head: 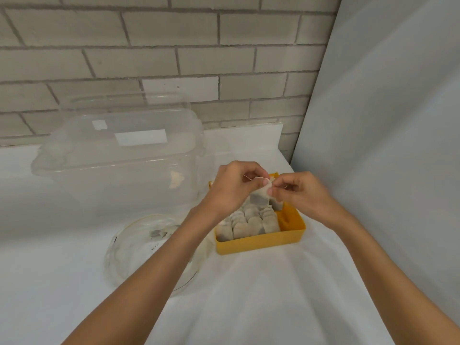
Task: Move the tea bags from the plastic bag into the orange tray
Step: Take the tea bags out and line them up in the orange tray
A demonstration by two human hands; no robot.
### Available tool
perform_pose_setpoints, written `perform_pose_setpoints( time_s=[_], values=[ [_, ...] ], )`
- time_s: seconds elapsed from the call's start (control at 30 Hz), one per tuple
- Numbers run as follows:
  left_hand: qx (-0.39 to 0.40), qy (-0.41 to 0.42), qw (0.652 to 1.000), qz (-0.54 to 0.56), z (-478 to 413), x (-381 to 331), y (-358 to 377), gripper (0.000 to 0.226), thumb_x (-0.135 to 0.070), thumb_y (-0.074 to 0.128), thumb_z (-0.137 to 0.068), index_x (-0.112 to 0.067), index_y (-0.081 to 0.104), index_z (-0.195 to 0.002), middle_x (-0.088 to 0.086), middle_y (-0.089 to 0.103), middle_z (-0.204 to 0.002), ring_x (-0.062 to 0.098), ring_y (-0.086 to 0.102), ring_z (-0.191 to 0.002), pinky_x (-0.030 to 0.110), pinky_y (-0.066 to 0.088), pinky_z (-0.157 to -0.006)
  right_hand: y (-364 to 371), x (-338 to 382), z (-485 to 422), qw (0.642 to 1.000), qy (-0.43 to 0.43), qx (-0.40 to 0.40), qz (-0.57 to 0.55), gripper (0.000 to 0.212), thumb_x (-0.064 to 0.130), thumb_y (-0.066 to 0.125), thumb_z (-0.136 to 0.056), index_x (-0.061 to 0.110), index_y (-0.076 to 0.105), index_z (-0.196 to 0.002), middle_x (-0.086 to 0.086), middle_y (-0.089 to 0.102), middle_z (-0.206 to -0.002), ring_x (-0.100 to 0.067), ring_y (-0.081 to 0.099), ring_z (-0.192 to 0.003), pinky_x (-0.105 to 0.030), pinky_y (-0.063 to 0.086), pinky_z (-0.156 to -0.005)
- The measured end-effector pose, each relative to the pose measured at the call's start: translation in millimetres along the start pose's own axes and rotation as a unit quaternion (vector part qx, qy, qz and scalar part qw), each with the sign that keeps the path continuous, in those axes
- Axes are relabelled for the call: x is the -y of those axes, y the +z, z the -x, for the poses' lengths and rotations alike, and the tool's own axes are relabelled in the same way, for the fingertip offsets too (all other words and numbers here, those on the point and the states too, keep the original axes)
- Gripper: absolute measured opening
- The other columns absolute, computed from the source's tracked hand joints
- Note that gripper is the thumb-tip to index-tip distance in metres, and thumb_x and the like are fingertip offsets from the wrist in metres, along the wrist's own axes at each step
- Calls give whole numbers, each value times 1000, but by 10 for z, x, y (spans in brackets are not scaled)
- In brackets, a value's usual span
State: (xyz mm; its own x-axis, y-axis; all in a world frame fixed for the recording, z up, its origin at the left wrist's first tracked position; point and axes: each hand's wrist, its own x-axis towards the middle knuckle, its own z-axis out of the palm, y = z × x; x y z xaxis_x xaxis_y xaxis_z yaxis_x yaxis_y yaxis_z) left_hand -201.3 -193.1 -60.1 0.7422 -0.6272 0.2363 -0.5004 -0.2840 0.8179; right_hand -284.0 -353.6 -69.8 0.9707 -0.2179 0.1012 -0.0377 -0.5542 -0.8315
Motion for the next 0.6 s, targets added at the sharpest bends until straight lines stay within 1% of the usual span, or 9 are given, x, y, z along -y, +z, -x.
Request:
perform_pose_setpoints(
  time_s=[0.03, 0.1, 0.17, 0.27, 0.37, 0.47, 0.53, 0.6],
  values=[
    [9, 8, 1000, -28, -49, -17, 19, 6, -22, 71, -85, -21, 75, -90, -9, 72, -83, 2, 64, -78, 20, 51, -77, -35, -36, -1, 1000, 2, -8, 4, 12, 20, 72, -83, 27, 72, -74, 19, 66, -63, 3, 58, -62, -11, 43, -64],
    [21, 16, 997, -73, -145, -44, 53, 6, -23, 70, -85, -24, 74, -90, -9, 70, -83, 7, 64, -82, 33, 54, -82, -104, -95, -1, 1000, 1, -24, 13, 13, 20, 71, -84, 29, 71, -74, 15, 68, -66, -4, 61, -64, -18, 48, -68],
    [23, 23, 994, -100, -241, -63, 85, 6, -23, 70, -85, -24, 74, -90, -7, 69, -84, 11, 63, -84, 38, 53, -83, -165, -165, -5, 999, 0, -45, 20, 15, 16, 68, -86, 29, 71, -77, 11, 69, -73, -11, 63, -65, -22, 51, -70],
    [23, 28, 993, -108, -402, -41, 157, 9, -19, 69, -86, -21, 74, -93, -2, 71, -91, 13, 63, -87, 37, 54, -85, -246, -317, -17, 996, 23, -76, 46, 13, 15, 65, -89, 26, 70, -87, 5, 69, -81, -15, 64, -66, -22, 51, -70],
    [45, 28, 992, -116, -544, 31, 310, 12, -11, 67, -87, -16, 75, -96, 2, 72, -96, 14, 64, -89, 32, 52, -87, -282, -512, -19, 993, 54, -78, 74, 14, 15, 63, -90, 27, 69, -89, 7, 68, -81, -14, 65, -68, -25, 51, -72],
    [68, 18, 988, -141, -634, 137, 544, 15, -3, 66, -86, -9, 74, -96, 7, 72, -98, 18, 64, -90, 27, 50, -85, -269, -660, -7, 991, 74, -63, 94, 14, 14, 61, -91, 26, 68, -91, 12, 66, -81, -13, 63, -74, -25, 49, -73],
    [80, -8, 988, -134, -675, 237, 700, 16, 2, 66, -84, -6, 74, -95, 10, 71, -96, 22, 65, -89, 30, 53, -83, -238, -719, 6, 990, 86, -54, 98, 14, 13, 60, -91, 26, 68, -92, 9, 67, -84, -13, 63, -77, -25, 50, -74],
    [93, -36, 987, -122, -703, 341, 825, 17, 8, 63, -83, -3, 74, -92, 14, 70, -93, 22, 65, -83, 36, 56, -80, -205, -752, 21, 990, 95, -53, 91, 16, 12, 59, -90, 25, 68, -91, 5, 69, -85, -12, 65, -75, -21, 48, -70]
  ],
)
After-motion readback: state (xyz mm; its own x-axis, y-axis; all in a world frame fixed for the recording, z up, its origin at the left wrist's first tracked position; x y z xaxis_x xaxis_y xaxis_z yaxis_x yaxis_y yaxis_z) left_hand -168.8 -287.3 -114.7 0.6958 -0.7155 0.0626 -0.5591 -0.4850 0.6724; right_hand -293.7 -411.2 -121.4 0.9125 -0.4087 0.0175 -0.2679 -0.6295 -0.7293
